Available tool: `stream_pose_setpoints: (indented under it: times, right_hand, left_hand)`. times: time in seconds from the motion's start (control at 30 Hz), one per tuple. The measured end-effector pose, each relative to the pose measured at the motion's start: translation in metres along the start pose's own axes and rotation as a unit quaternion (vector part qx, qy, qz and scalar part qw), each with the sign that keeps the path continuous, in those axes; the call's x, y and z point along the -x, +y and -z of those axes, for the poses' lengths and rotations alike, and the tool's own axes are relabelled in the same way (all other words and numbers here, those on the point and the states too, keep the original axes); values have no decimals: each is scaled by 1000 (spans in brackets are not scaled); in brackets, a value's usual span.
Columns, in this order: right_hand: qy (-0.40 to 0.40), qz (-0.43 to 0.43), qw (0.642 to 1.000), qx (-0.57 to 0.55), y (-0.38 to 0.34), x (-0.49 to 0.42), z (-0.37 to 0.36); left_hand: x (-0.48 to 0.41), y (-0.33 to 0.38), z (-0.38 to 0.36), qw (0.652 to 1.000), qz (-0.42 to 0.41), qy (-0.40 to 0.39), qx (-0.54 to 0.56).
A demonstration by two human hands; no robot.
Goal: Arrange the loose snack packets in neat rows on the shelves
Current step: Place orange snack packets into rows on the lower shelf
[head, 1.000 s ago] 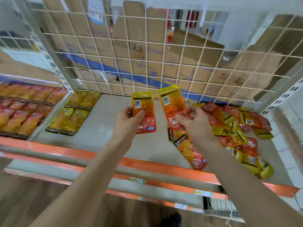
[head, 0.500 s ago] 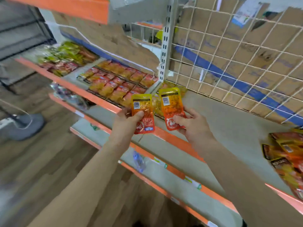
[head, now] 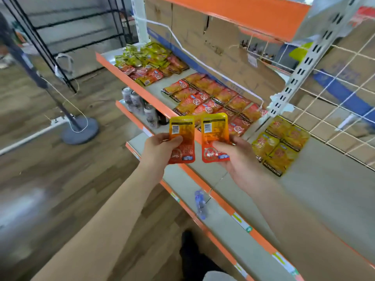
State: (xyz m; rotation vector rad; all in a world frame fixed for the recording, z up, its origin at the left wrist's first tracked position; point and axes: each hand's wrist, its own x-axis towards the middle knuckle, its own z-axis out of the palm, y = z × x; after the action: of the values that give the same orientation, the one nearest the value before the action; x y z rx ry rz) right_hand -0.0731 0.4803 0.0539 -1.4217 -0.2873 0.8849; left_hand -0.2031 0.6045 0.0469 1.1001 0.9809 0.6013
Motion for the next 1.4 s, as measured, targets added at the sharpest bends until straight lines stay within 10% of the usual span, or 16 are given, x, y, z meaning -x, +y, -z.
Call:
stream_pose_setpoints:
  times: [0.57, 0.77, 1.4]
  right_hand:
    - [-88, -16, 996, -8, -26, -131, -72]
    - [52, 18, 988, 143, -27, -152, -88]
    - [302, 40, 952, 33, 25, -193, -200]
  left_hand:
    - [-148, 55, 65, 989, 21, -111, -99]
    - [-192, 59, 70, 988, 4, -78, -134]
    - [-331, 95, 127, 951, 28, -262, -163]
